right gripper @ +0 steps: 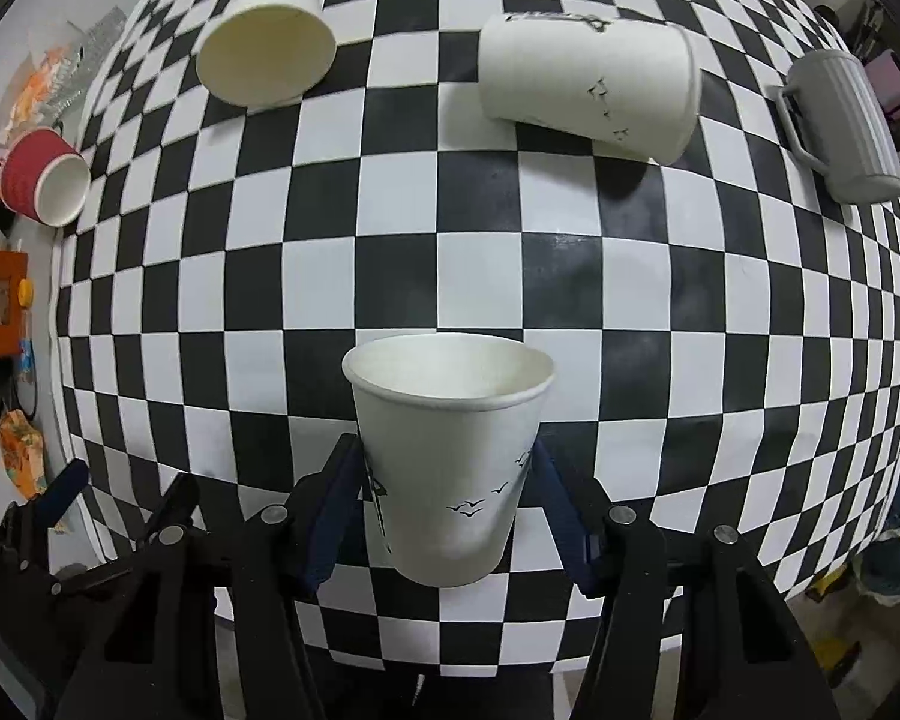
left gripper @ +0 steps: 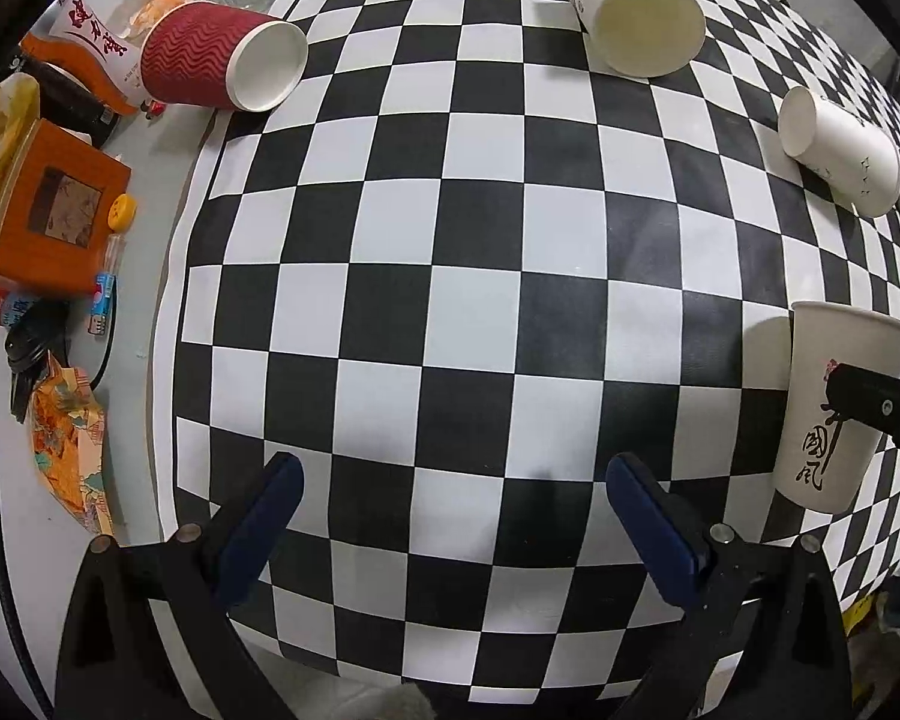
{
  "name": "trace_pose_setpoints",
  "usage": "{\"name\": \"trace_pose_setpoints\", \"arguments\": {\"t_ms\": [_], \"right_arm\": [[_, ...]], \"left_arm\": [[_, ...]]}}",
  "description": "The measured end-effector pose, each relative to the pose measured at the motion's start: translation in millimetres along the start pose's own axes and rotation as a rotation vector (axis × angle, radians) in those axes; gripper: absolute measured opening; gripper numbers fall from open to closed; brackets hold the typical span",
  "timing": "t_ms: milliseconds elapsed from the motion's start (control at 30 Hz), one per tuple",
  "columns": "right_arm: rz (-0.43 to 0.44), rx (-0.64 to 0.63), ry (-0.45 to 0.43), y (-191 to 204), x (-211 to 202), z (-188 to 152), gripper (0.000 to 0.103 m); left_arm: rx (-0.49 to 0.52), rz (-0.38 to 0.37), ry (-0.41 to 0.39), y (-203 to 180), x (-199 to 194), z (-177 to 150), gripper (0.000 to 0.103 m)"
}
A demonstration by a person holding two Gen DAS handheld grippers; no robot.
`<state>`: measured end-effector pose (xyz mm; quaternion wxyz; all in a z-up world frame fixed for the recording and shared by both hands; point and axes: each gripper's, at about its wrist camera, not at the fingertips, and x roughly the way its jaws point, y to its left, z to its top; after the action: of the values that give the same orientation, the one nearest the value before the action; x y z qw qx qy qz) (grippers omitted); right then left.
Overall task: Flip cup upright
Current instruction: 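Lower the white cup mouth-up onto the cloth with the right gripper and open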
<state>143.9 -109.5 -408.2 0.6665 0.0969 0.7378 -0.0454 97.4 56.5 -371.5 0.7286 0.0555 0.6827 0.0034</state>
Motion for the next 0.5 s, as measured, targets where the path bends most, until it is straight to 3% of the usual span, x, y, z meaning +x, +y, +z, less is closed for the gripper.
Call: {"name": "trace_pose_setpoints", "arguments": {"t_ms": [200, 300, 500], "right_arm": [[0.044, 0.052, -0.14, -8.6, -20.0, -22.1, 0.06], [0.027, 0.072, -0.247, -10.8, -31.9, -29.3, 0.06], [-0.013, 0.092, -0.458, -25.2, -52.4, -12.3, 0.06]], "left_arm": [[0.004, -0.063, 0.003, 4.4, -2.4, -2.7, 0.103], [0.009, -0.065, 0.005, 1.9, -4.0, -3.6, 0.103], [0.008, -0.041, 0.006, 1.4, -0.5, 0.1, 0.103]]}}
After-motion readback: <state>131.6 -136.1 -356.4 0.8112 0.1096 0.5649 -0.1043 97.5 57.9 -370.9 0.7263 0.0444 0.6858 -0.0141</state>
